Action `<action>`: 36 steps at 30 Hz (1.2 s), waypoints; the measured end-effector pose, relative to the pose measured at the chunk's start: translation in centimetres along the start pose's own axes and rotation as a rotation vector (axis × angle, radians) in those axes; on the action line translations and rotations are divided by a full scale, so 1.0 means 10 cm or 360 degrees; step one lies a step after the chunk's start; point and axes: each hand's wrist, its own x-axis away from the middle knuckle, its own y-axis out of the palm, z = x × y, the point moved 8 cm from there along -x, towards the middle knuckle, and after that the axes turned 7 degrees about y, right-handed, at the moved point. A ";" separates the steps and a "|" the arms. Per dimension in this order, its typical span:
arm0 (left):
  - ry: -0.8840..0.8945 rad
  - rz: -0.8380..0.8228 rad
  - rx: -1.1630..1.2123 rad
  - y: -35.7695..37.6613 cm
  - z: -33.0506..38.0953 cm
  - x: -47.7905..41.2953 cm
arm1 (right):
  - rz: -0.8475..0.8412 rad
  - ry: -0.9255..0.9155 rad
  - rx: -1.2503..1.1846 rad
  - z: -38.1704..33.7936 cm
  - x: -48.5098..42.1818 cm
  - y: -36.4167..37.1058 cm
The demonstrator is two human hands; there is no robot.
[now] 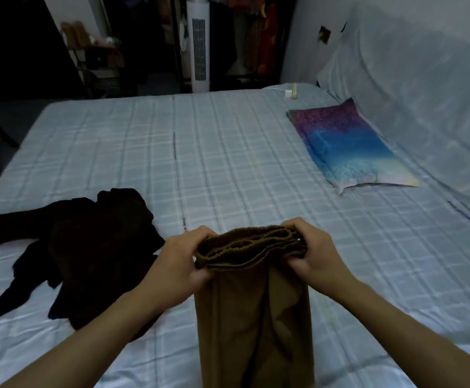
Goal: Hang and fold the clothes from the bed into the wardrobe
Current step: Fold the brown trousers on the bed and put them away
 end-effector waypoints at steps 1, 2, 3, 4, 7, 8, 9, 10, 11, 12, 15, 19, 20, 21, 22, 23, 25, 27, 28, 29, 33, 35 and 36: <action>-0.0057 -0.0012 -0.0010 0.16 -0.34 -0.07 | -0.0042 0.0088 0.0012 0.29 -0.17 0.20; -0.0112 -0.0027 -0.0029 0.33 -0.71 -0.15 | -0.0079 0.0172 0.0040 0.60 -0.35 0.42; -0.0167 -0.0036 -0.0058 0.49 -1.09 -0.23 | -0.0110 0.0237 0.0077 0.91 -0.54 0.64; -0.0232 -0.0048 -0.0102 0.66 -1.49 -0.30 | -0.0138 0.0294 0.0118 1.21 -0.73 0.86; -0.0521 -0.0064 -0.0375 1.04 -2.60 -0.42 | -0.0164 0.0511 0.0290 2.03 -1.24 1.42; -0.0605 -0.0023 -0.0438 1.12 -2.90 -0.40 | -0.0156 0.0624 0.0331 2.27 -1.35 1.55; -0.0645 0.0032 -0.0472 1.19 -3.12 -0.36 | -0.0133 0.0717 0.0329 2.46 -1.43 1.66; -0.0643 0.0068 -0.0494 1.27 -3.26 -0.32 | -0.0107 0.0765 0.0303 2.61 -1.49 1.76; -0.0617 0.0065 -0.0517 1.37 -3.35 -0.27 | -0.0082 0.0773 0.0287 2.72 -1.52 1.84; -0.0583 0.0033 -0.0544 1.47 -3.39 -0.22 | -0.0061 0.0757 0.0291 2.80 -1.52 1.90; -0.0517 -0.0064 -0.0573 1.73 -3.34 -0.09 | -0.0025 0.0621 0.0300 2.86 -1.40 2.01; -0.0482 -0.0144 -0.0494 2.04 -3.09 -0.01 | -0.0125 0.0519 0.0363 2.93 -1.11 2.15; -0.0464 -0.0144 -0.0489 2.12 -3.02 -0.01 | -0.0154 0.0527 0.0400 2.98 -1.04 2.19; -0.0443 -0.0142 -0.0497 2.20 -2.95 -0.02 | -0.0182 0.0537 0.0431 3.03 -0.96 2.23; -0.0423 -0.0138 -0.0525 2.28 -2.89 -0.05 | -0.0212 0.0546 0.0459 3.08 -0.90 2.27; -0.0411 -0.0137 -0.0570 2.37 -2.84 -0.08 | -0.0244 0.0549 0.0486 3.13 -0.86 2.30; -0.0444 -0.0161 -0.0680 2.58 -2.81 -0.13 | -0.0291 0.0564 0.0492 3.22 -0.80 2.38; -0.0530 -0.0180 -0.0787 2.69 -2.81 -0.19 | -0.0275 0.0590 0.0443 3.21 -0.79 2.39; -0.0557 -0.0180 -0.0840 2.72 -2.83 -0.22 | -0.0246 0.0586 0.0433 3.21 -0.79 2.39; -0.0563 -0.0176 -0.0895 2.74 -2.86 -0.25 | -0.0218 0.0573 0.0438 3.20 -0.80 2.40; -0.0464 -0.0136 -0.1008 2.63 -2.98 -0.32 | -0.0145 0.0505 0.0514 3.16 -0.80 2.45; -0.0428 -0.0028 -0.0961 2.49 -3.01 -0.30 | 0.0003 0.0414 0.0586 3.10 -0.82 2.40; -0.0430 0.0047 -0.0914 2.40 -3.04 -0.29 | 0.0098 0.0342 0.0625 3.04 -0.84 2.36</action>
